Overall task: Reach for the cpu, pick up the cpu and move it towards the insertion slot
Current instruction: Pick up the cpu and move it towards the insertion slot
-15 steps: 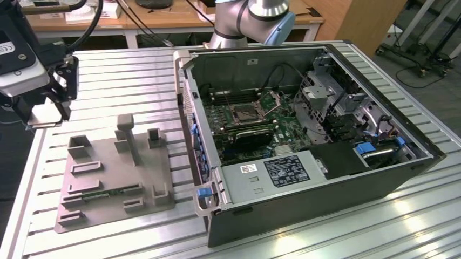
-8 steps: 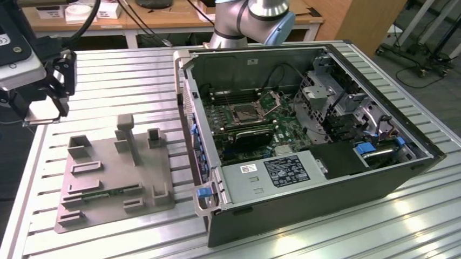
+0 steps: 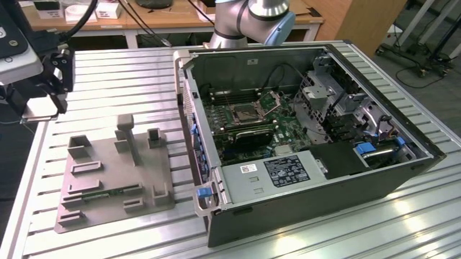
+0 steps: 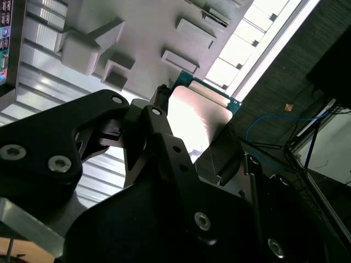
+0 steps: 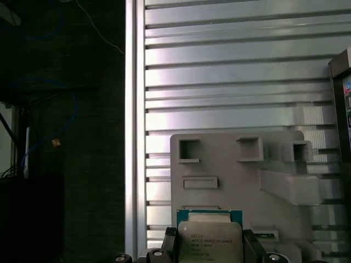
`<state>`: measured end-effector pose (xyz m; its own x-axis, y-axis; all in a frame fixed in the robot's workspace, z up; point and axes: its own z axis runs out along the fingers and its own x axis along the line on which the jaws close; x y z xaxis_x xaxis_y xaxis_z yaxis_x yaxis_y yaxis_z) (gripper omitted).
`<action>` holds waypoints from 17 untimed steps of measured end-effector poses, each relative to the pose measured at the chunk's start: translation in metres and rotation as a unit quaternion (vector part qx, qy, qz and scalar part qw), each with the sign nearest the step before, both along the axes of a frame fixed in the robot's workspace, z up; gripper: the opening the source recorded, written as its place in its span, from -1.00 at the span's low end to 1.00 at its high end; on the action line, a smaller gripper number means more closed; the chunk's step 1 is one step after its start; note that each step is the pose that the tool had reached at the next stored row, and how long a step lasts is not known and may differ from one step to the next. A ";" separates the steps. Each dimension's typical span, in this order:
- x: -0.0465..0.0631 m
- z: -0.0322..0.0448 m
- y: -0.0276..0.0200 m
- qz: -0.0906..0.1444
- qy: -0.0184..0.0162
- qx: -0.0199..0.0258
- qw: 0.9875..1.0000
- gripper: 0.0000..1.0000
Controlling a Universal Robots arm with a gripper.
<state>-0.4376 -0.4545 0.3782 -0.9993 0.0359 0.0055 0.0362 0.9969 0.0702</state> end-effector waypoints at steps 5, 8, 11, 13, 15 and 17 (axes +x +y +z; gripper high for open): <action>0.000 0.0032 0.0000 0.000 0.000 0.000 1.000 0.08; 0.000 0.0057 0.0000 0.000 0.000 0.000 1.000 0.08; 0.000 0.0081 0.0000 0.000 0.000 0.000 1.000 0.08; 0.000 0.0095 0.0000 0.000 0.000 0.000 1.000 0.08; 0.000 0.0108 0.0000 0.000 0.000 0.000 1.000 0.08; 0.000 0.0122 0.0000 0.000 0.000 0.000 1.000 0.08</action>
